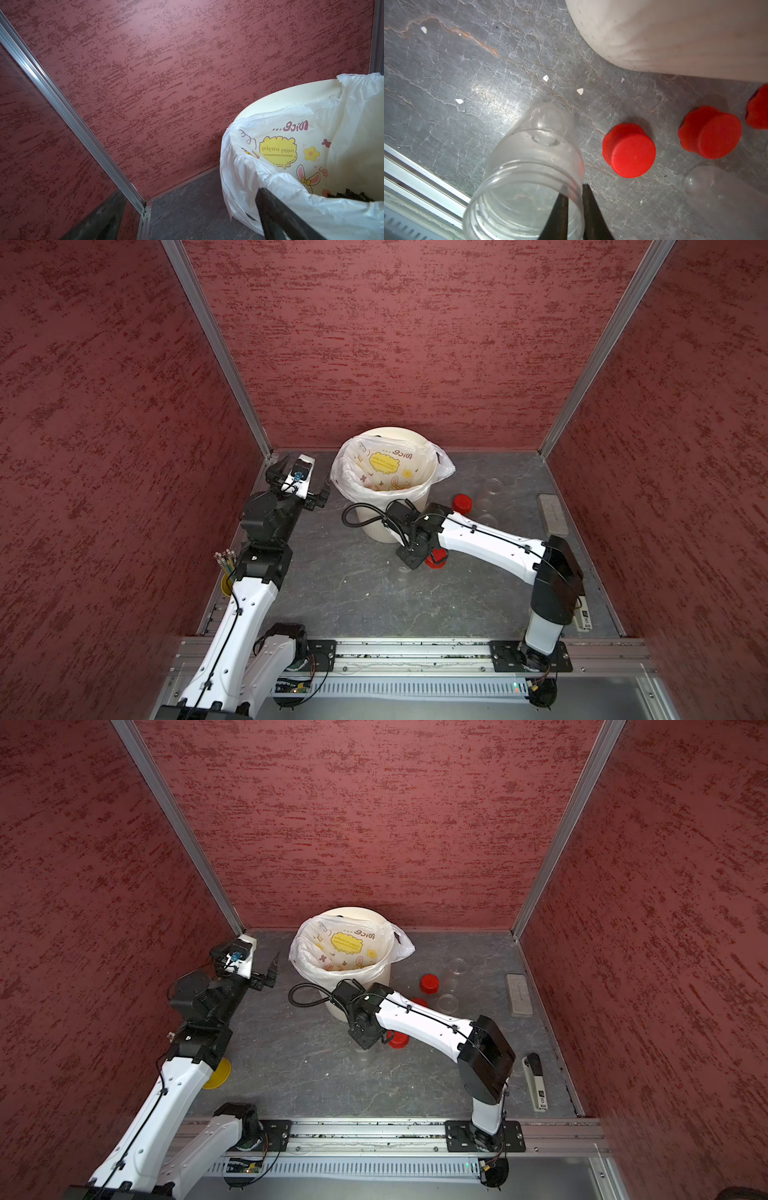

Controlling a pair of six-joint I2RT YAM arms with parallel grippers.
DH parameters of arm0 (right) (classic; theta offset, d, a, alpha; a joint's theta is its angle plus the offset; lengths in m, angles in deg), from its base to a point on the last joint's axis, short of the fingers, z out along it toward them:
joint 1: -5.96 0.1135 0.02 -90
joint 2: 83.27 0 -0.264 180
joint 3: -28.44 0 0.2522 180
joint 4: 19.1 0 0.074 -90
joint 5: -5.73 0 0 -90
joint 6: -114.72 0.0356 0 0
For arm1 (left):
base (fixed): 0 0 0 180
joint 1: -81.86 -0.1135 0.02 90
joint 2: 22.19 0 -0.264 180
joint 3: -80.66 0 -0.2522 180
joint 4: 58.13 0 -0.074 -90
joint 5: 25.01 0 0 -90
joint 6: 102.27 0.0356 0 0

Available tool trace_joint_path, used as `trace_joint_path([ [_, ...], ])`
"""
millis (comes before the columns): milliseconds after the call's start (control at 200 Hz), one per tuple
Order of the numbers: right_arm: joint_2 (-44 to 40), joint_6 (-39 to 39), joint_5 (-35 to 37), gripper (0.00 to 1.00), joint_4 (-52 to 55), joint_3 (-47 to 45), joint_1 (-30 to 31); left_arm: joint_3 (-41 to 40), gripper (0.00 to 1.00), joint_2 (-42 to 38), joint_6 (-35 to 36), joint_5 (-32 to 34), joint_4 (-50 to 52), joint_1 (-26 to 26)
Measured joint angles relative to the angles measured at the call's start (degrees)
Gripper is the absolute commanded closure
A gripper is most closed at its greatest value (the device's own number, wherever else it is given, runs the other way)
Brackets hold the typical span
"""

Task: Empty moldy tea leaves from jars
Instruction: Place the jar at the center of the board.

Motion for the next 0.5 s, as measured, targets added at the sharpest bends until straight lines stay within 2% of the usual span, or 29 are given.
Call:
trace_joint_path([
  [130, 0.0, 0.2, -0.1, 0.71, 0.0, 0.0, 0.0, 0.0, 0.00, 0.0, 0.0, 0.0, 0.0, 0.0],
  [240, 0.0, 0.4, -0.3, 0.58, -0.2, 0.0, 0.0, -0.1, 0.00, 0.0, 0.0, 0.0, 0.0, 0.0],
  [501, 0.0, 0.7, -0.4, 0.46, -0.6, 0.1, 0.0, -0.6, 0.00, 0.0, 0.0, -0.2, -0.4, 0.0],
])
